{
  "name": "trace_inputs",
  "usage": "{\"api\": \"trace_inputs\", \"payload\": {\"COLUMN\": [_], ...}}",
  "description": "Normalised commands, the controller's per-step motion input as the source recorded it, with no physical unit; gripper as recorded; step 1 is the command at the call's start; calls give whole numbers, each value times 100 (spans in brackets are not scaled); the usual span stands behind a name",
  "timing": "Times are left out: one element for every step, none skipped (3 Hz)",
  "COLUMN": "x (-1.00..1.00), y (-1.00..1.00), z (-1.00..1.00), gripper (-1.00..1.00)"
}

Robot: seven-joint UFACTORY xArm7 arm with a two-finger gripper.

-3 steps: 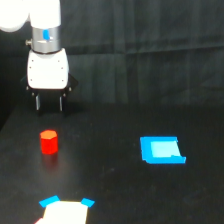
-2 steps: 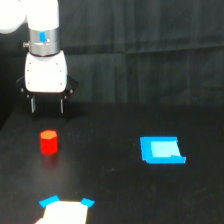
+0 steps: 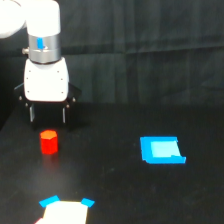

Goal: Pick up the red object from the table

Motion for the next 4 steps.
{"api": "trace_inputs", "payload": {"x": [38, -17, -69, -4], "y": [-61, -86, -100, 0], "z": [-32, 1, -50, -20], "gripper": [-87, 100, 100, -100]}}
